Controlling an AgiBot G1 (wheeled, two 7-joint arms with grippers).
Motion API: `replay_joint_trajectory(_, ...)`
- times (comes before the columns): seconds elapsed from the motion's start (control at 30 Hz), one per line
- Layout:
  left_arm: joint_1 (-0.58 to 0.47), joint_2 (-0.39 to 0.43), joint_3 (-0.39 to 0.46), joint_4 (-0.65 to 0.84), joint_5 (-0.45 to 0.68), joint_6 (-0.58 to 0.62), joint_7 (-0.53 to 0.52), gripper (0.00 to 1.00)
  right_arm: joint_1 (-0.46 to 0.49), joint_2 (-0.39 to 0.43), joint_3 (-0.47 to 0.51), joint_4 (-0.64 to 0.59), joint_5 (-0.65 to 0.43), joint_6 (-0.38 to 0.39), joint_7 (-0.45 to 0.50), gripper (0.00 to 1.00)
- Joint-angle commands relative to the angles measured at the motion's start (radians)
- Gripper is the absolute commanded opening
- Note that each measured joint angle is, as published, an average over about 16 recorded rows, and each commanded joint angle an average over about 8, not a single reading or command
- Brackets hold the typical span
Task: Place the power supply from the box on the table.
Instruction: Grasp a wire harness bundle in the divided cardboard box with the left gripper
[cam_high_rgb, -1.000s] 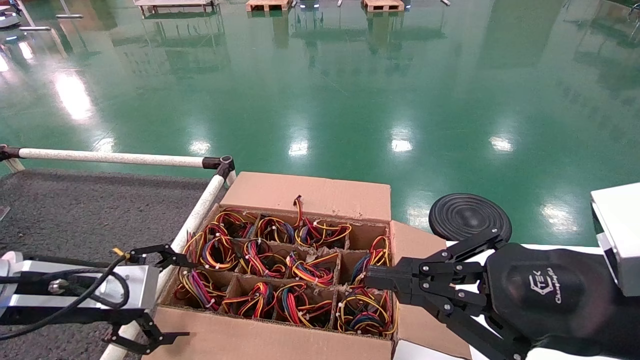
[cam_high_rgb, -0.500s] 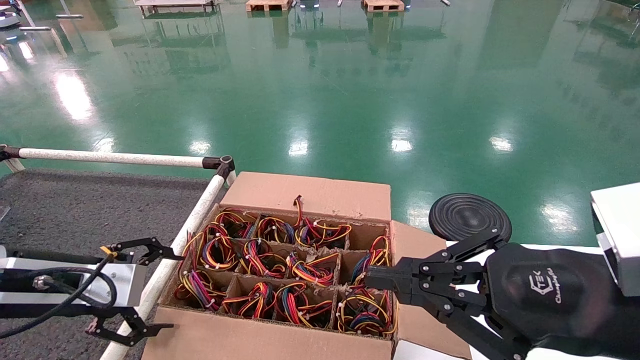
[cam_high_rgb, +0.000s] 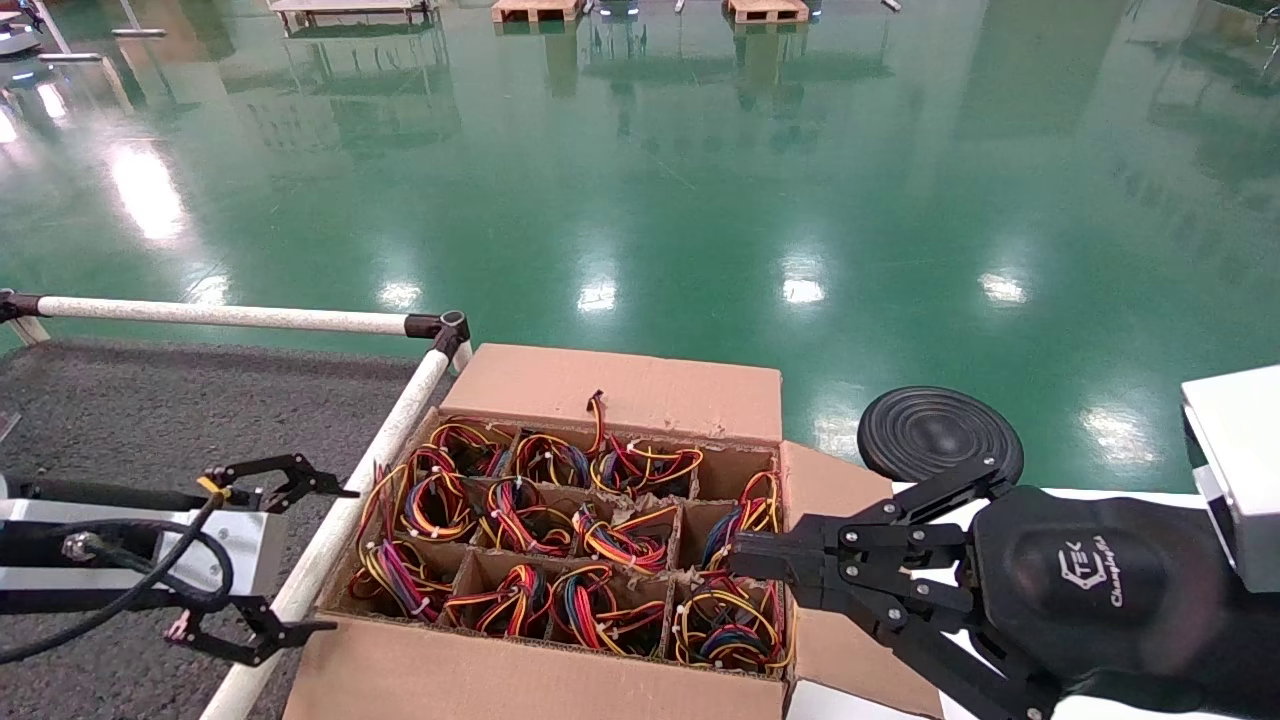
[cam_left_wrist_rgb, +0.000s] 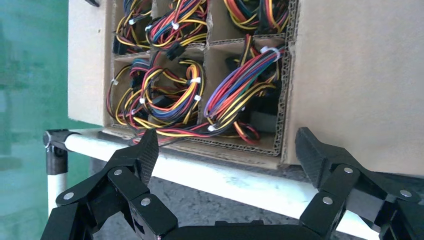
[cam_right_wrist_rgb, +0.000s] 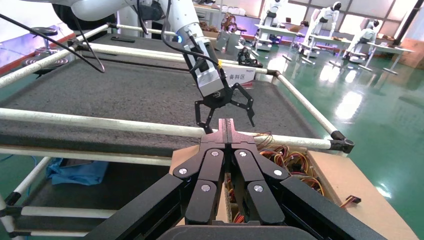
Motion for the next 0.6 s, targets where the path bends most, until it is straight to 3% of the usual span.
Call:
replay_joint_trajectory(0.03,-0.001,0.002,0.001,-0.001,0.006,-0.005,0.004,1.0,0.0,0.0,0.0,0.0,0.0,0.0,0.0,0.0)
replay_joint_trajectory(0.6,0.023,0.018,0.001,-0.007,0.022,-0.05,0.024,1.0,0.0,0.0,0.0,0.0,0.0,0.0,0.0,0.0)
